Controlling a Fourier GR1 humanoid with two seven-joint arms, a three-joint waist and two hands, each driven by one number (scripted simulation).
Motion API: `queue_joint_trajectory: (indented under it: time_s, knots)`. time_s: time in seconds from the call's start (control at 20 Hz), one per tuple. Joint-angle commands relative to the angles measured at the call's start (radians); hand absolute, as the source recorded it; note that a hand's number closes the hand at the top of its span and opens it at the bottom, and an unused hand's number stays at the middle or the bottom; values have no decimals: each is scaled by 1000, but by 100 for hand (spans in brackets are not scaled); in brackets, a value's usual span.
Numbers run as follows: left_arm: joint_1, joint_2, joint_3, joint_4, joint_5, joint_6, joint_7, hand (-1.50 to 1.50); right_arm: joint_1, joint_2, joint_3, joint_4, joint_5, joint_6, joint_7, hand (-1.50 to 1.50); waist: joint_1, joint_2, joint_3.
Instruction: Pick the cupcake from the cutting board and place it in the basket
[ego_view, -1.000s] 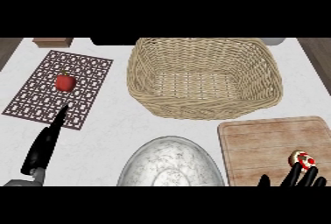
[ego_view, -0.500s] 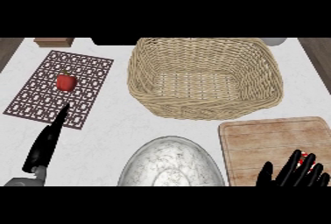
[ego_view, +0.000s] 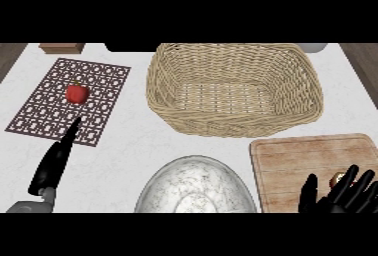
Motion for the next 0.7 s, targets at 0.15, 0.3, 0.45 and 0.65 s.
queue_joint_trajectory:
  time_s: [0.15,0.3,0.45,0.65]
  knots:
    - [99,-37,-13,-58,-55,17,-30,0,-55,-66,-106,38,-127,-29,-9,-150,4,6,5]
    - [-25,-30,52,56,-29,-41,-27,0,-3,-72,-82,-36,-158,20,-61,-150,-4,7,4]
    - [57,-32,36,-75,-39,-61,31,0,-52,-86,-123,90,-184,-80,-72,-150,2,6,5]
    - [48,-46,51,-85,-64,-55,42,0,-106,-33,-111,93,-171,12,-94,-150,3,6,5]
